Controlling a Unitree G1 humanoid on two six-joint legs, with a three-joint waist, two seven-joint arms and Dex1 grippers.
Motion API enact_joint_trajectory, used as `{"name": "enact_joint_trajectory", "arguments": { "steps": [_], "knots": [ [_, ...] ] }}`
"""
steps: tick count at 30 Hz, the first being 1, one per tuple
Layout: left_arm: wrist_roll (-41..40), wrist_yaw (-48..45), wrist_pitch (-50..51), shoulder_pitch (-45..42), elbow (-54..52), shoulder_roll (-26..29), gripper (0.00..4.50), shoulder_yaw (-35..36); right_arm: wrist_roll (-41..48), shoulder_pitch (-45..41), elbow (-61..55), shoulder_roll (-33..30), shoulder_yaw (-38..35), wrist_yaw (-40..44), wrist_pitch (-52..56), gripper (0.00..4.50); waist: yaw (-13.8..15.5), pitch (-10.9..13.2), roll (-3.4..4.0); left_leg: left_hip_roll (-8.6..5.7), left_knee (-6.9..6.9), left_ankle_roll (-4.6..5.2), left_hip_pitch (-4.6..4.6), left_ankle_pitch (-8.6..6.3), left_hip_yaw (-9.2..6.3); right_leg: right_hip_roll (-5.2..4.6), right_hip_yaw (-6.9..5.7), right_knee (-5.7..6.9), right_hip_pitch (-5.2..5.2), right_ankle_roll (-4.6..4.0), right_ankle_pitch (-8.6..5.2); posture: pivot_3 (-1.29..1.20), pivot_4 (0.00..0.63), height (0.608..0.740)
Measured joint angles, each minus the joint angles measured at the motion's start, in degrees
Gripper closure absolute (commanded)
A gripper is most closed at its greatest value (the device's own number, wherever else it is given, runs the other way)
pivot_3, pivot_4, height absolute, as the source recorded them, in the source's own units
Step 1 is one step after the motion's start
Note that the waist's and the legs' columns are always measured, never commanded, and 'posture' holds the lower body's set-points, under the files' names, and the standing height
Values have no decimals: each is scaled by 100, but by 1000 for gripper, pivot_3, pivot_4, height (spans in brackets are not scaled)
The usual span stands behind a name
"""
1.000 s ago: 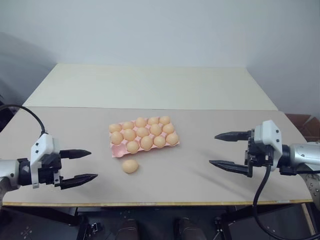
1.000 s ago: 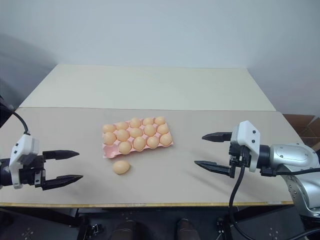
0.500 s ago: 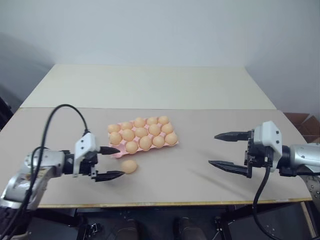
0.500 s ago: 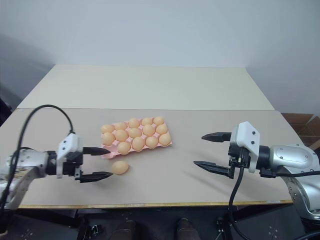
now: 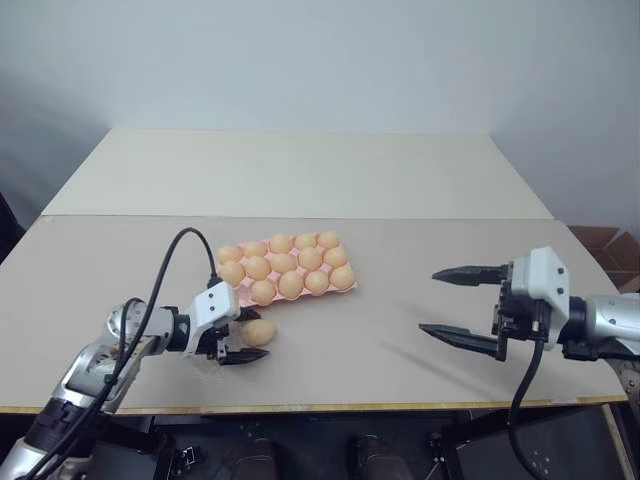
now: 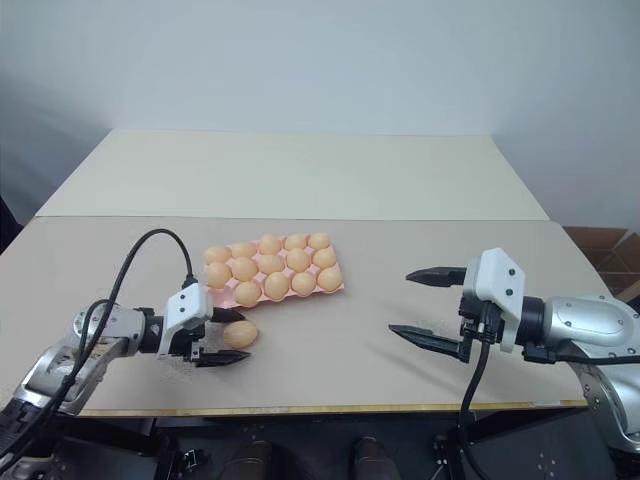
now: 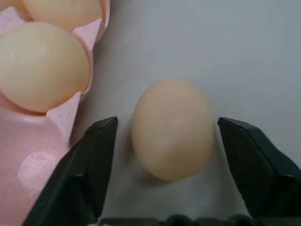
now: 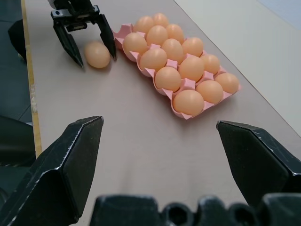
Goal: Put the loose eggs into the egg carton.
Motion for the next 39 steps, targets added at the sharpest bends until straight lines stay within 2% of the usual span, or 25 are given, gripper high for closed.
{"name": "enact_joint_trajectory", "arguments": {
  "steps": [4, 9, 15, 22, 31, 39],
  "knots": [
    [-22, -53, -1, -18, -3, 0, 2719, 1, 0, 0, -5, 0, 0, -9, 0, 0, 1, 0, 0, -1, 0, 0, 0, 0, 0, -1, 0, 0, 0, 0, 0, 0, 150, 740],
    [-225, -101, 13, 18, -81, 7, 2719, 178, -2, 1, -4, 1, 0, -14, 0, 0, -5, 0, 0, 0, 0, 0, 0, 0, 0, 0, 0, 0, 0, 0, 0, 0, 150, 740],
    [-1067, 36, 416, 40, -366, 36, 2719, 1275, -2, 38, -2, 5, -6, -50, -1, 0, -1, 0, 0, 0, 0, 0, 4, 0, -1, -1, -1, 2, 3, 1, 1, 0, 150, 740],
    [-553, 680, 579, -46, 15, 254, 2719, 1263, -3, -67, 54, 6, 4, -37, -3, 0, 0, 0, 0, -1, 0, 0, 4, 0, -1, 0, -1, 1, 3, 1, 0, 0, 150, 740],
    [-451, 906, 764, -418, 300, 105, 64, 1028, -3, -92, 55, 7, 11, 12, -4, 0, -9, 0, -1, -1, 0, 0, 0, 0, -1, 0, -1, -1, 3, 6, 4, 0, 150, 740],
    [-587, 705, 592, -170, 267, 278, 24, 1386, -3, -60, 47, 13, 9, 5, -4, 0, -15, 0, 0, 0, 0, 0, 2, 0, -1, 0, -1, 1, 2, 5, 3, 0, 150, 740]
  ]
}}
